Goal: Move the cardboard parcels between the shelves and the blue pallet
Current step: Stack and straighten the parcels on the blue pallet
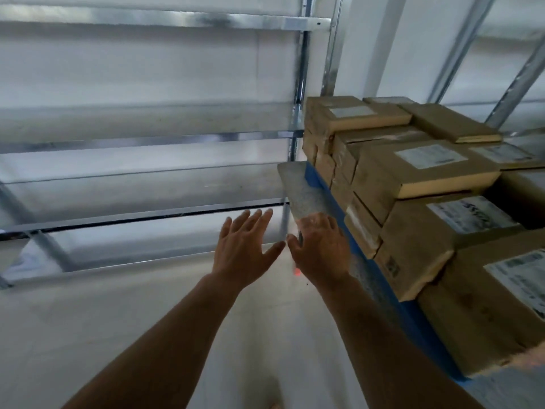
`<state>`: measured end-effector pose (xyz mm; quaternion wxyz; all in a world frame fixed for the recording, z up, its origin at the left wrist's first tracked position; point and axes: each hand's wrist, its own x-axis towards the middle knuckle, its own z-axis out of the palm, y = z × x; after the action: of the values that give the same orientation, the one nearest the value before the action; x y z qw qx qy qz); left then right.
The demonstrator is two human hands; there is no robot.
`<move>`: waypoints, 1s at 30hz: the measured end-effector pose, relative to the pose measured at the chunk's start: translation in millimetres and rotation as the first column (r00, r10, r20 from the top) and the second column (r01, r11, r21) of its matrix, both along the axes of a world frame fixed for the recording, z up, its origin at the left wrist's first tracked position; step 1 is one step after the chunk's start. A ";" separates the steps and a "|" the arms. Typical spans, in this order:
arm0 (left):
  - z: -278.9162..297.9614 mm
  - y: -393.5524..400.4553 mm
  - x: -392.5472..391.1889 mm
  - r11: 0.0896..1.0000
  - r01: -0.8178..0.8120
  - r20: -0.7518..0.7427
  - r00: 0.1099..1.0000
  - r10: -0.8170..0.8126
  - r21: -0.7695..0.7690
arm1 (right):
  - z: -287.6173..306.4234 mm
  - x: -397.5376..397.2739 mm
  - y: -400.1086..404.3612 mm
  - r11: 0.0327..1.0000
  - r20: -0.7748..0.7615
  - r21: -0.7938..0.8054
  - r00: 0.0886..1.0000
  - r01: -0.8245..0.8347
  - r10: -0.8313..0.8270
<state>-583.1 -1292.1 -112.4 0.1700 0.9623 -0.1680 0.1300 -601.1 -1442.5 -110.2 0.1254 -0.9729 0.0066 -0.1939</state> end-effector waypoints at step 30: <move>8.2 -57.5 405.4 0.886 0.462 0.000 0.887 -0.462 -0.026 | 20.6 311.4 -39.4 0.849 0.087 0.013 0.845 0.528 -0.527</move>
<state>-177.7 -1349.6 -104.2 0.2087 0.8929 -0.3899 0.0848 -289.7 -1481.9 -89.5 0.0621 -0.9249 0.2671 -0.2633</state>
